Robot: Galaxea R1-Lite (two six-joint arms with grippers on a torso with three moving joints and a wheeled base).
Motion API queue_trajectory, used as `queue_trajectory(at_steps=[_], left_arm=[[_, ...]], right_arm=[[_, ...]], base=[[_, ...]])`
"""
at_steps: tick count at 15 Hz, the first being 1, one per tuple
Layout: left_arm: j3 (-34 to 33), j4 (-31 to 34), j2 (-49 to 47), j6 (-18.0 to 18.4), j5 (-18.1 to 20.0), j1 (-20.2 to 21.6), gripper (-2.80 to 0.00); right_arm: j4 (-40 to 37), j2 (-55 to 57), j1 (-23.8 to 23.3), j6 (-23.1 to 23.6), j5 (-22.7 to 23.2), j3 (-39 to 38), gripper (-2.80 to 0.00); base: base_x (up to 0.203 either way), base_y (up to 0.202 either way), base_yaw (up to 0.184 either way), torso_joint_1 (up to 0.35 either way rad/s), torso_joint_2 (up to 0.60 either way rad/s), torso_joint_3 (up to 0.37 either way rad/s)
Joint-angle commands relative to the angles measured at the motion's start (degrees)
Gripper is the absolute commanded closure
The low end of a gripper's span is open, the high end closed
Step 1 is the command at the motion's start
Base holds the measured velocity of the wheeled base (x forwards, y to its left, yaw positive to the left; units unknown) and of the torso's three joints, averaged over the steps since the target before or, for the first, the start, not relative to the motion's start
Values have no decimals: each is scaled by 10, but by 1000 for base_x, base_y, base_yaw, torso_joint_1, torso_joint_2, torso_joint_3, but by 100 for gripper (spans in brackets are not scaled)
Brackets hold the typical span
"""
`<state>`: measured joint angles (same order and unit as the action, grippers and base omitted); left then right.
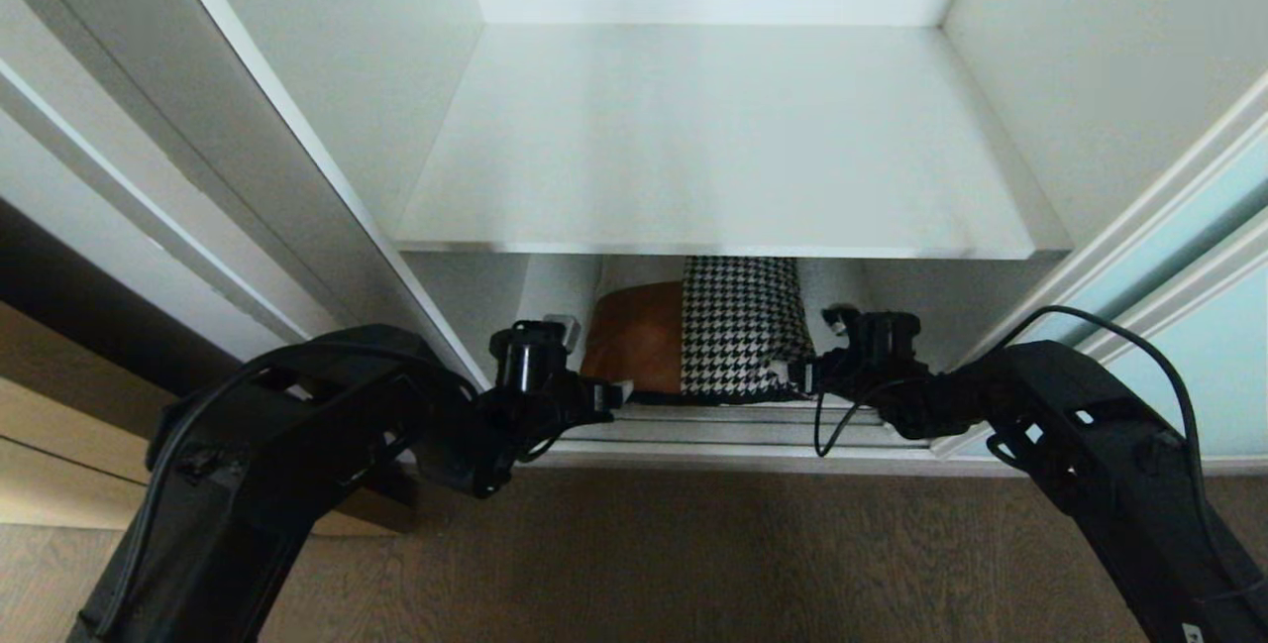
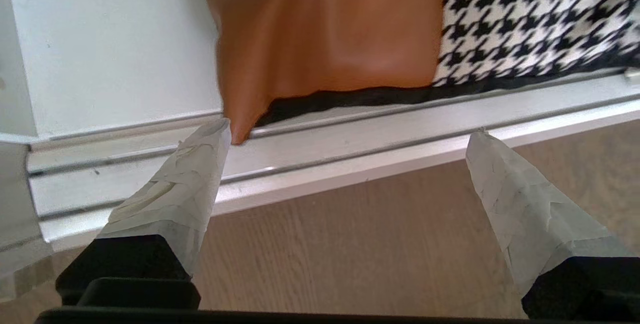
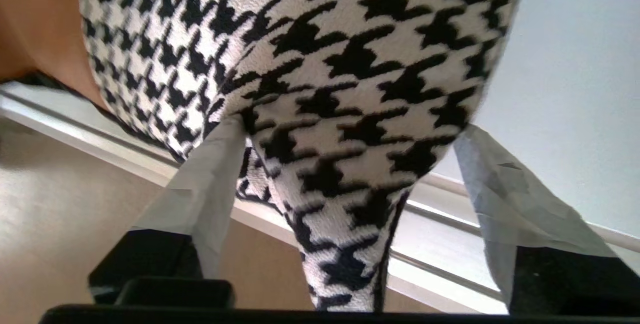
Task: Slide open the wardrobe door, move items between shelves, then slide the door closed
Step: Place the pillow on the lower shelf
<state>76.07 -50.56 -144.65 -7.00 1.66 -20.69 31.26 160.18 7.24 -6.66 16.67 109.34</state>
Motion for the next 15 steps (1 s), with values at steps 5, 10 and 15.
queue_trajectory(at_steps=[5, 10, 15], left_arm=[[-4, -5, -3, -2, -1, 0, -280], [-18, 0, 6, -2, 15, 0, -280], [-19, 146, 19, 0, 82, 0, -280]], right_arm=[[44, -29, -6, 35, -23, -61, -280], [90, -55, -8, 36, -26, -107, -280], [93, -113, 1, 40, 32, -219, -280]], base=[[0, 0, 0, 0, 0, 0], [0, 0, 0, 0, 0, 0], [0, 0, 0, 0, 0, 0]])
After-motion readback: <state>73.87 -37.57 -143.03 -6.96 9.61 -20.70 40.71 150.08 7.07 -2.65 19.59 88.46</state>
